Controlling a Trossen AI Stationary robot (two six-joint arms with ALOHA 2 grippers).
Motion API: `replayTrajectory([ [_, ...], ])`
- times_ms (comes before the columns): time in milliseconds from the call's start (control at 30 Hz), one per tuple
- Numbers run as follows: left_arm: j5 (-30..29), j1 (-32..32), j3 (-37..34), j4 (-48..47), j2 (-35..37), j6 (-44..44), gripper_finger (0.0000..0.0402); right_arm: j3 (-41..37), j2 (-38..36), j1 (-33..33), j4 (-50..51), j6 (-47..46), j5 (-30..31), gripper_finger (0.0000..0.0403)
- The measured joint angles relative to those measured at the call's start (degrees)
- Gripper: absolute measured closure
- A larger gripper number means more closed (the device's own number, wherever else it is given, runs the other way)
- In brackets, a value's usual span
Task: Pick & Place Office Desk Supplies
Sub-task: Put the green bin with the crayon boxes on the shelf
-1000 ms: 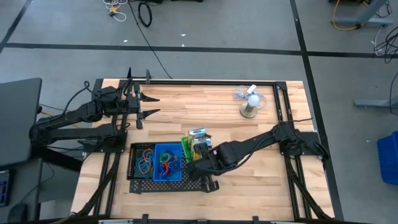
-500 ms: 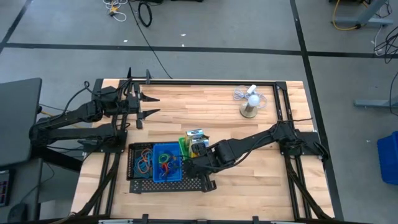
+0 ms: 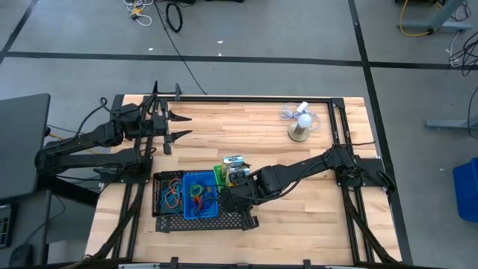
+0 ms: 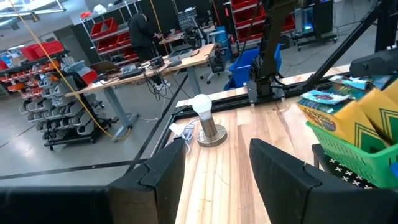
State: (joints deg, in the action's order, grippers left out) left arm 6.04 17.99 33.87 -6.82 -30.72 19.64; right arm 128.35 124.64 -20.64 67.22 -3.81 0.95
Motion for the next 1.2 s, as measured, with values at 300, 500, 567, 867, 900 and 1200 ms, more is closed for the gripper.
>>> replayTrajectory([
  [300, 0.44, 0.00, 0.00, 0.98, 0.00, -0.09, 0.0214, 0.07, 1.62, 0.63, 0.13, 0.04, -3.18, 0.0403],
  [500, 0.44, 0.01, 0.00, 0.98, 0.00, -0.11, 0.0214, 0.09, 1.81, 0.66, -0.28, -0.51, -3.61, 0.0403],
  [567, 0.59, -0.01, 0.00, 0.98, 0.00, -0.16, 0.0214, 0.09, 1.86, 0.66, -0.17, -1.03, -3.61, 0.0403],
  [867, 2.05, 0.01, 0.00, 1.00, 0.00, -0.69, 0.0214, 0.09, 1.92, 0.70, -0.23, -4.56, -3.16, 0.0403],
  [900, 2.07, 0.01, 0.00, 1.00, 0.00, -0.70, 0.0214, 0.09, 1.93, 0.70, -0.14, -5.01, -3.15, 0.0403],
  [1200, 3.02, 0.00, 0.00, 1.00, 0.00, -0.68, 0.0214, 4.73, 2.34, 0.14, 3.60, -9.02, -2.84, 0.0403],
])
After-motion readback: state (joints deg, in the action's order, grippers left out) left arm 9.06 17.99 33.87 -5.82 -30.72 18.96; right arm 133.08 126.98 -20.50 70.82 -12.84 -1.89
